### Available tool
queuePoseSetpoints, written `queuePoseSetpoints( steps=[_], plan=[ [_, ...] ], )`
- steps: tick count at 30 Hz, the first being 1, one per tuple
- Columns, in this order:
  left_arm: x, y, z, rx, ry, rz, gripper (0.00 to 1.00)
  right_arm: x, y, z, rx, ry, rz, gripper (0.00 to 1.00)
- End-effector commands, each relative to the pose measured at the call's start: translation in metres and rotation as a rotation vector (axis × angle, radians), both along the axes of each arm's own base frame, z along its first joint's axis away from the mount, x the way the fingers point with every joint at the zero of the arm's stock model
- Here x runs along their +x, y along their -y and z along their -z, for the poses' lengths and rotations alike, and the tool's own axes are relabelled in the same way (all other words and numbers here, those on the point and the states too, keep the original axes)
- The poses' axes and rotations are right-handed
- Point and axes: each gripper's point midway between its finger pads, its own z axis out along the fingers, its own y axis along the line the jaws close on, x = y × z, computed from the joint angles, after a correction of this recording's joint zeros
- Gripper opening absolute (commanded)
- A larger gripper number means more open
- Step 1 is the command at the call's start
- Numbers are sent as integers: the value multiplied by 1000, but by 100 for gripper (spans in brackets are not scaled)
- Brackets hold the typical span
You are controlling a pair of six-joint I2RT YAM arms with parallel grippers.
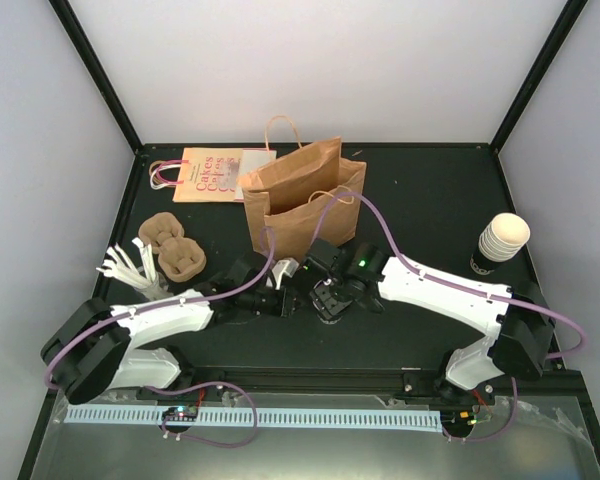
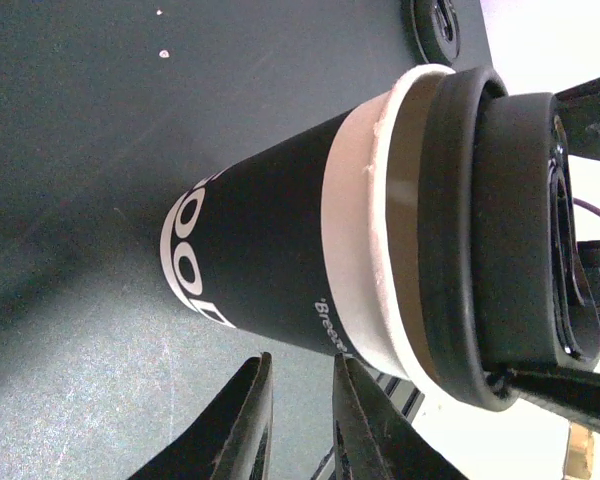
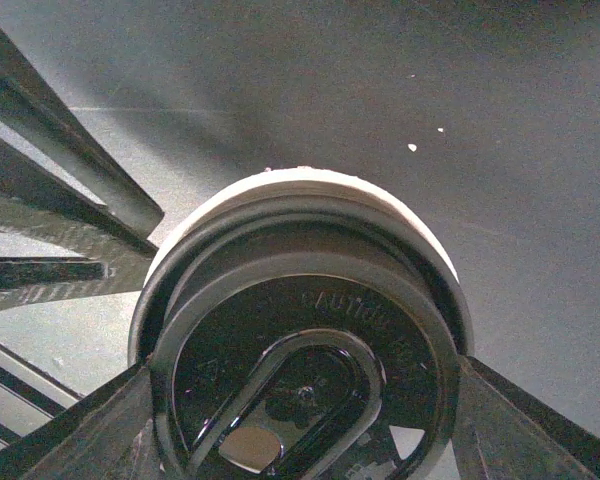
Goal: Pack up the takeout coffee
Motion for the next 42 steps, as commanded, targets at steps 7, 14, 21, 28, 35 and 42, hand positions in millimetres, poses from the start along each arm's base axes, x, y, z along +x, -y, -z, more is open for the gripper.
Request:
queuePoseSetpoints(
  steps=[7,14,21,28,35,42],
  plan=[
    [9,21,-27,-68,67,37,20,3,-9,2,-21,6,-1,73],
    [8,18,-25,-53,70,33,20,5,-12,-3,-12,14,-14,75],
    [7,18,-25,-49,69,36,20,5,-8,10,-71,-2,-16,75],
    [5,16,-24,-40,66,32,19,0,-7,20,-78,-31,-28,75],
    [-1,0,-29,-30,87,-6,19,-15,-5,36,-77,-107,-54,73],
    [-7,-9,-31,-47,68,-38,20,-31,3,40,-72,-163,-95,73]
  ],
)
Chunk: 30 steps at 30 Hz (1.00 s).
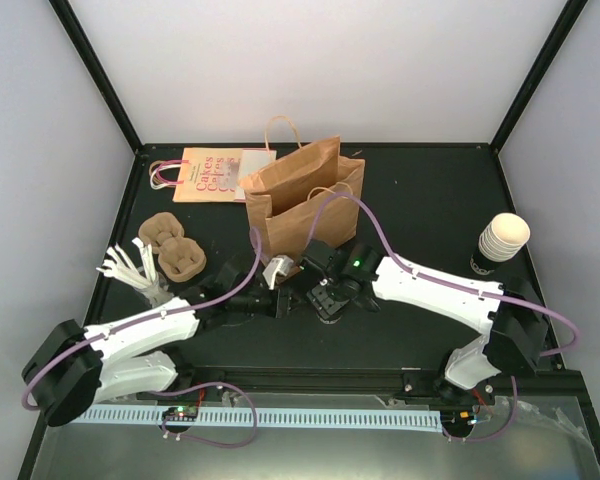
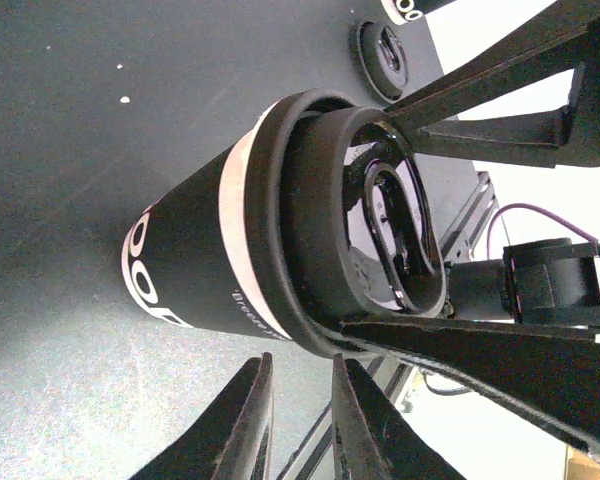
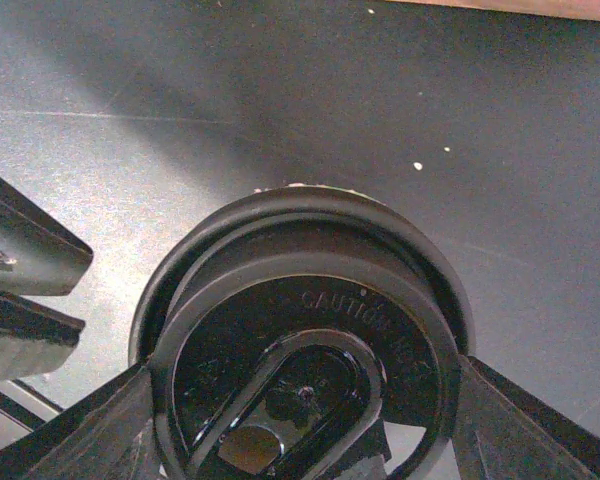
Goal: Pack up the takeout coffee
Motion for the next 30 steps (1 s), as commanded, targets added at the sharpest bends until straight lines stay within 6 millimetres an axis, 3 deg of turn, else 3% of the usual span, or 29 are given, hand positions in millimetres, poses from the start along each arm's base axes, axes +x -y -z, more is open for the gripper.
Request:
queuePoseSetpoints(
  steps=[1,12,21,30],
  plan=[
    [-3,-4,-1,-12,-18,-28,20,-37,10,30,-54,-174,-67,73],
    [-5,-7,-20,-85,-17,-57,28,-63,16,32,-82,-215,-112,72],
    [-9,-9,-13,-87,-37,-55,29,-64,24,45,-139,-145,-51,71],
    [-11,-6,-12,-93,-46,-40,29,-86,19,62,-119,-181,-83,71]
  ],
)
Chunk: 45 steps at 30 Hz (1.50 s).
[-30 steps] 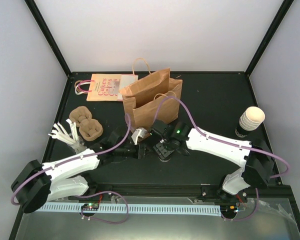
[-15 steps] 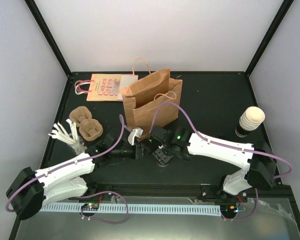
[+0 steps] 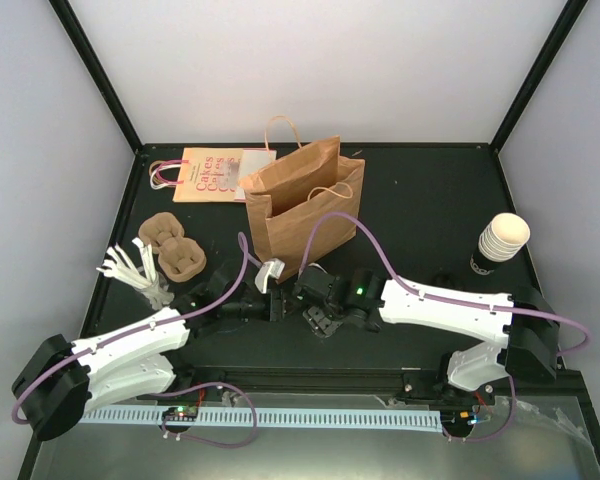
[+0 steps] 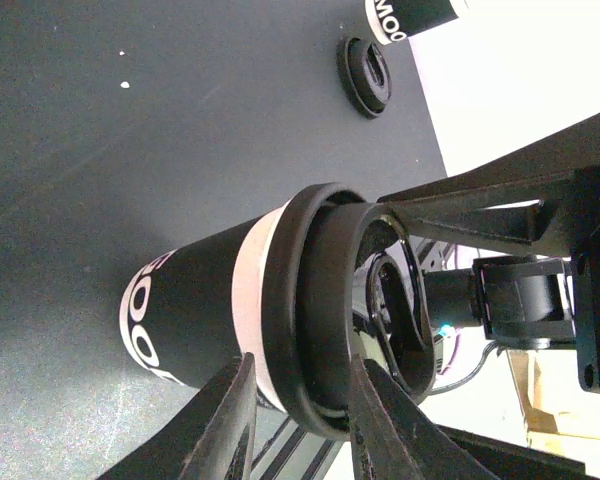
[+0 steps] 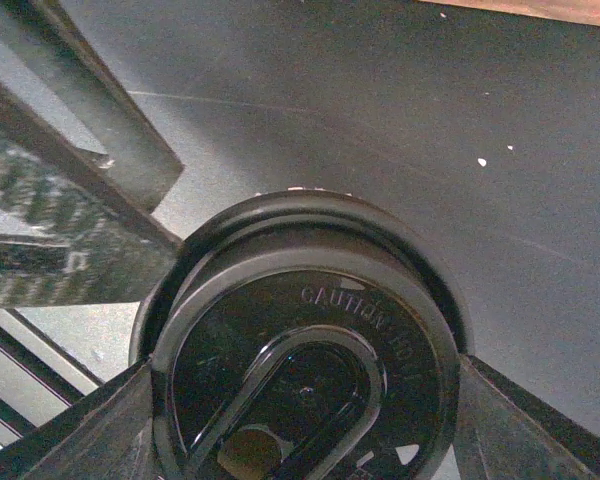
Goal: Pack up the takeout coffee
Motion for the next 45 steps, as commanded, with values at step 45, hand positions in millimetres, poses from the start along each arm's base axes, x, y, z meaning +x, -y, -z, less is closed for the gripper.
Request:
queuePoseSetpoints(
  steps=[45],
  plan=[
    [-18,-5,79,147,-272,-49,18,-76,14,67,-117,-309,-138,69]
  ],
)
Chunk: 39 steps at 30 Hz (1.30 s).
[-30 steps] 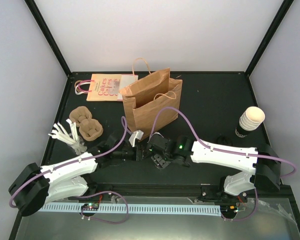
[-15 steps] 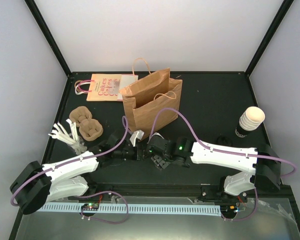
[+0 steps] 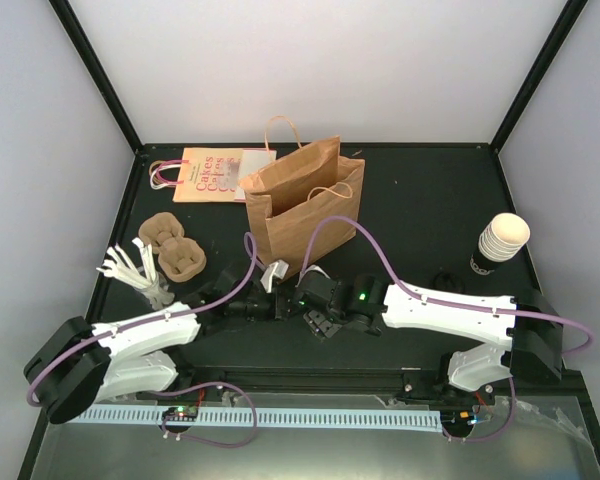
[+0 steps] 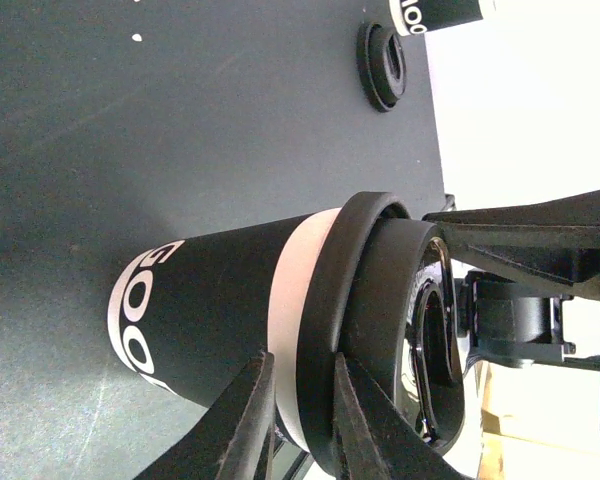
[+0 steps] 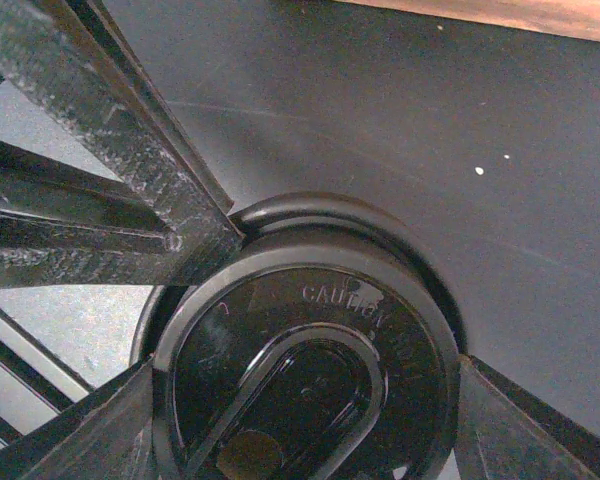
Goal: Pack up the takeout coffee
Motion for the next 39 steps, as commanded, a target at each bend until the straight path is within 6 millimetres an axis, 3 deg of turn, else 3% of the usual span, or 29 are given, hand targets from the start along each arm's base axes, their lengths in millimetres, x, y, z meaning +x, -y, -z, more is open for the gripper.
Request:
queuePoseSetpoints(
  steps=[1,6,16,24,39],
  plan=[
    [-18,-14,51,137,-126,-32,18,-73,19,63,-147,-339,-117,69],
    [-3,-22,13,138,4,-87,21,-75,20,61,-133,-342,-126,69],
    [18,-6,-49,-62,82,-68,35,-74,17,55,-126,-337,-152,69],
    [29,-8,-40,-27,79,-81,34,-73,16,56,-135,-334,-158,69],
    [11,-11,-17,20,112,33,30,-74,14,58,-144,-340,-167,69]
  ],
)
